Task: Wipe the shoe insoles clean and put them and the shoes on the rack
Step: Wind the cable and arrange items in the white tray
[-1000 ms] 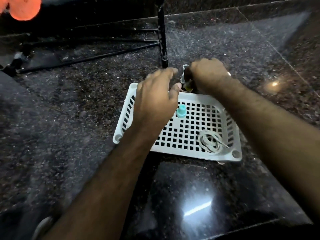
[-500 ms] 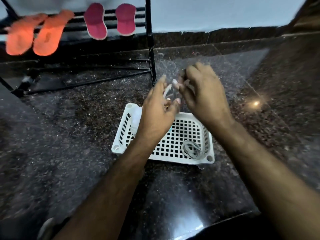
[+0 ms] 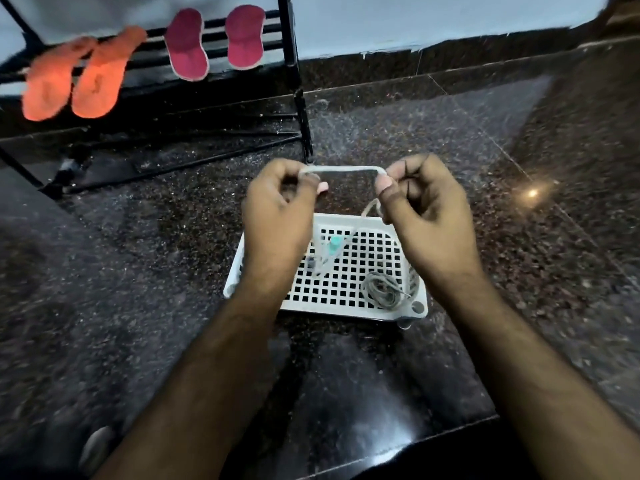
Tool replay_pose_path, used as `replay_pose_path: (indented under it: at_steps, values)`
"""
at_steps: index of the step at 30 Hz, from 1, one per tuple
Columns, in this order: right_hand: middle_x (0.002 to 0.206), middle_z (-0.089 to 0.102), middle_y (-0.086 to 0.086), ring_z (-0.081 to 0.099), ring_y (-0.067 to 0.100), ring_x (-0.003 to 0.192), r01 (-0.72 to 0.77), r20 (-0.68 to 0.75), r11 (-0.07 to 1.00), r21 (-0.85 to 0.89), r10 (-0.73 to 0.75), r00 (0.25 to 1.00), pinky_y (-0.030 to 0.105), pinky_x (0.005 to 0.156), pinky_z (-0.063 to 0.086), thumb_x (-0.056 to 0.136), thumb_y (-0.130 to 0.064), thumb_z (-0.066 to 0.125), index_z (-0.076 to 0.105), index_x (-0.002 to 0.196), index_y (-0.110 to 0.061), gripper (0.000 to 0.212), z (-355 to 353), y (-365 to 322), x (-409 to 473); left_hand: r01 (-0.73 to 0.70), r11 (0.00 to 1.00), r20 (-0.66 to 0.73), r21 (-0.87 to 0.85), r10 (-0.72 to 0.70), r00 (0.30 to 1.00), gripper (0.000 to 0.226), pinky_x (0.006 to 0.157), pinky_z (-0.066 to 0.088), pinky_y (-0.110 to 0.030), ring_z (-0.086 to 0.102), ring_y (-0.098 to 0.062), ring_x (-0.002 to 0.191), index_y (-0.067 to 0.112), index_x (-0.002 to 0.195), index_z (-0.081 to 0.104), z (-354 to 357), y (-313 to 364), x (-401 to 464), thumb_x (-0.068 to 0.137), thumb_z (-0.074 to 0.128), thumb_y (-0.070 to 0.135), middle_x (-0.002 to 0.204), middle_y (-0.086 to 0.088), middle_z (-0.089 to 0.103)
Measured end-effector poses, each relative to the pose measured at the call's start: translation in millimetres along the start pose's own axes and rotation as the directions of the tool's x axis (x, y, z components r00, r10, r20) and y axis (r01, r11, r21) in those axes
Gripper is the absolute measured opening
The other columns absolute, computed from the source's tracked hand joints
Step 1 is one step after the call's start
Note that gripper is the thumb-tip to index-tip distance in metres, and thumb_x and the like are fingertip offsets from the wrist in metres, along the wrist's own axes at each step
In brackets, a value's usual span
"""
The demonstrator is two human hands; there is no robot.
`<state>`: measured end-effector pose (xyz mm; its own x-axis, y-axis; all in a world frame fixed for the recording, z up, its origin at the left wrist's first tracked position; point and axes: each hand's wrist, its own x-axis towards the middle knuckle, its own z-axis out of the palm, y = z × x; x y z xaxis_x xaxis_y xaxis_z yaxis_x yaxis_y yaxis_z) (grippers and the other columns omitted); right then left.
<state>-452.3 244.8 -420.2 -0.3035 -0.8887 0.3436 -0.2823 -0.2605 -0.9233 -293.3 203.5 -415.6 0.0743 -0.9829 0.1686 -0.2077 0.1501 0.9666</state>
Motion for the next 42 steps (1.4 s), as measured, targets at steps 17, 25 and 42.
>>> replay_pose_path:
  at_steps: [17, 25, 42]
  values:
    - [0.106, 0.057, -0.011, 0.051, 0.008, 0.101, 0.107, 0.104, 0.788, -0.606, -0.055, 0.993, 0.038, 0.091, 0.047, 0.096, -0.034, 0.061, 0.065, 0.116, -0.027, 0.022, 5.0, 11.0, 19.3, 0.339, 0.923, 0.170, -0.184, -0.309, 0.936, 0.061, 0.087, 0.050, -0.039, 0.071, -0.023, 0.104, 0.016, 0.085, 0.078, 0.0, 6.8, 11.9, 0.108, 0.029, 0.044, 0.100, 0.000, 0.078]
    - [0.098, 0.061, -0.010, 0.059, 0.009, 0.085, 0.214, 0.284, 0.882, -0.420, -0.096, 0.954, 0.039, 0.075, 0.052, 0.092, -0.046, 0.062, 0.059, 0.107, -0.024, 0.027, 37.9, -0.6, -4.3, 0.542, 0.750, 0.389, -0.380, -0.402, 0.829, 0.055, 0.056, 0.052, -0.014, 0.069, -0.006, 0.073, 0.004, 0.120, 0.070, 1.2, 15.6, 6.0, 0.110, 0.030, 0.039, 0.100, -0.008, 0.075]
    - [0.093, 0.070, -0.016, 0.067, 0.001, 0.090, 0.194, 0.607, 0.949, -0.247, -0.005, 0.795, 0.022, 0.081, 0.052, 0.089, -0.029, 0.072, 0.076, 0.111, -0.025, 0.023, 16.6, 13.0, 13.2, 0.406, 0.882, 0.054, -0.238, -0.406, 0.912, 0.051, 0.103, 0.050, -0.047, 0.067, -0.018, 0.111, 0.020, 0.100, 0.079, -0.9, 12.6, 11.3, 0.104, 0.042, 0.053, 0.092, 0.010, 0.072]
